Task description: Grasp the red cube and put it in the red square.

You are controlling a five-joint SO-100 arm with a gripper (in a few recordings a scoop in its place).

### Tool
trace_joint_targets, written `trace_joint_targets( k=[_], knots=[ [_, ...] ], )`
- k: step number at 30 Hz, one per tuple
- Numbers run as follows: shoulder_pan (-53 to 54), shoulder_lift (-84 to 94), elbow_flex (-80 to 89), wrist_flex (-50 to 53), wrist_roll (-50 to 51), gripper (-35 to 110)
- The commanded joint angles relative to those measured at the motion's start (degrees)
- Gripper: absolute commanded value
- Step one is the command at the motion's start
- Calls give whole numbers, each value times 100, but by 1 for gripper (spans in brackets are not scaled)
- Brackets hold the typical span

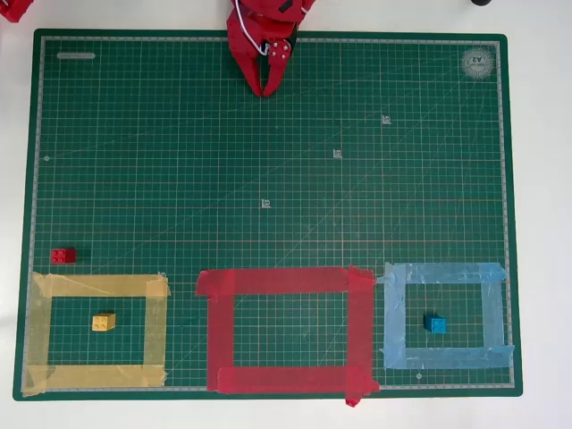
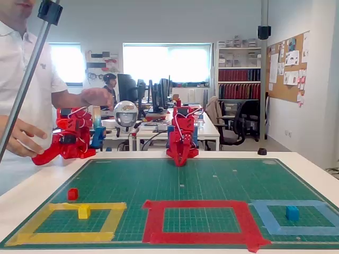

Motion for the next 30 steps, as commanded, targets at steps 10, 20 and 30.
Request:
trace_joint_targets(
  k=[10,20,30],
  knots=[
    [62,211,26,62,-88,-1],
    [62,211,26,62,-88,-1],
    [53,-79,-633,26,-123,-1]
  ],
)
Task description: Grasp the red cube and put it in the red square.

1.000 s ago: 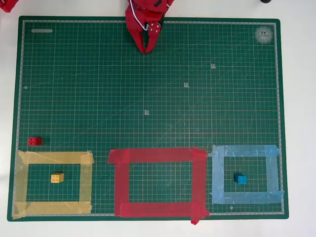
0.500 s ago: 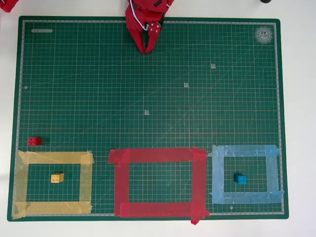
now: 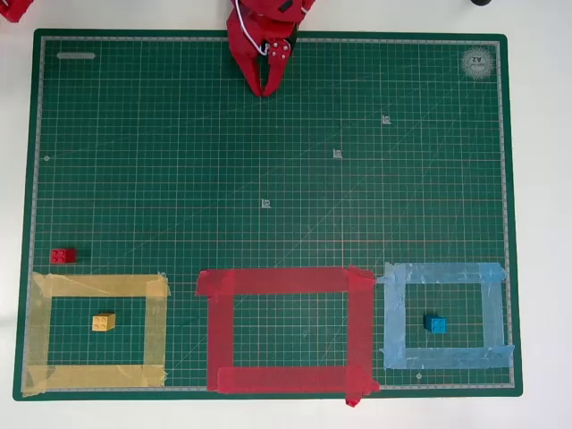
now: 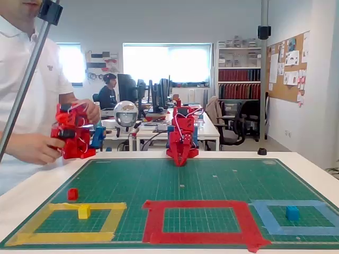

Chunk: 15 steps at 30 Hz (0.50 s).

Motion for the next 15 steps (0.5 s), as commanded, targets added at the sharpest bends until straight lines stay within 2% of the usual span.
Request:
trace_joint_targets(
  k=[1,5,9,11,13,15],
  knots=[
    [35,-396,-1011,9,-123,-1],
    [229,-2426,-3753,-281,-158,-1],
    [844,-4518,-5880,-1819,-272,-1],
    [1292,-5300,-6179,-2628,-369,-1],
    [1802,-5774,-5792,-3718,-396,-1],
    [2303,-5977,-4588,-5792,-396,-1]
  ],
)
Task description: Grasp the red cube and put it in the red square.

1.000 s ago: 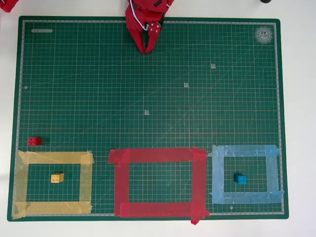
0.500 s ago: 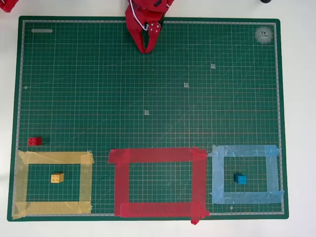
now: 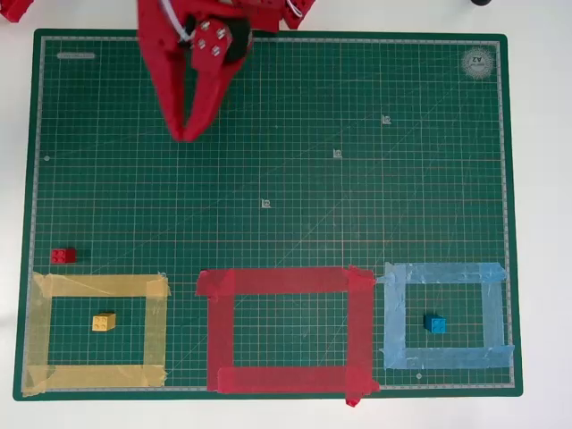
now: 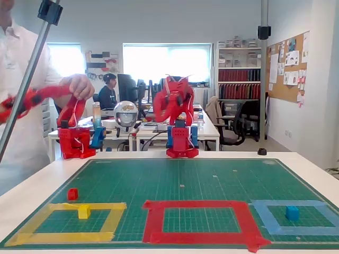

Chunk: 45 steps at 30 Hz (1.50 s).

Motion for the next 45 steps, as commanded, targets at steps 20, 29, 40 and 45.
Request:
trace_joint_targets(
  k=[20,29,40,45],
  knots=[
    [1819,-6521,-844,-7321,-123,0],
    [1819,-8121,-2514,-7321,-158,0],
    [2013,-8754,-3252,-7330,-299,0],
    [2136,-8798,-3261,-7330,-422,10]
  ],
)
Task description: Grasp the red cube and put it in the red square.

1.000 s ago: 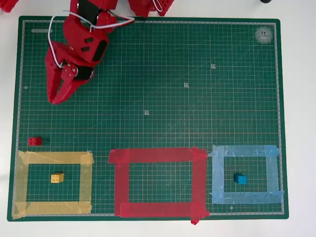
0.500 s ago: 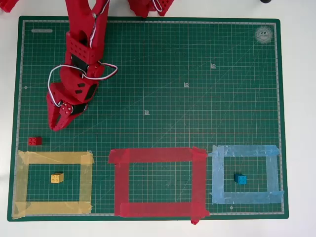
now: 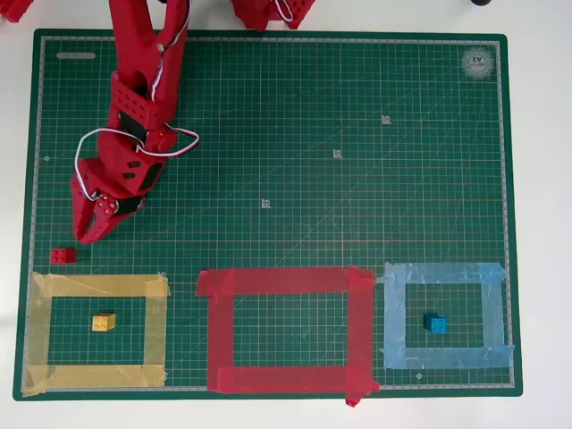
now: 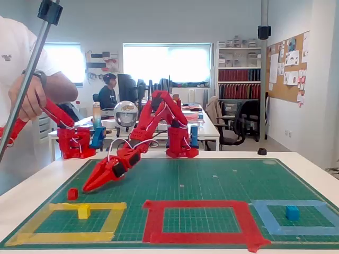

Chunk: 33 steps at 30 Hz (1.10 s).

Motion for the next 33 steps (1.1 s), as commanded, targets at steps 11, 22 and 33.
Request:
trace_joint_targets(
  k=[11,22,33],
  knots=[
    [193,97,-229,-246,-255,29],
    [229,-457,-958,-246,-255,34],
    [360,-940,-1644,-246,-255,34]
  ],
)
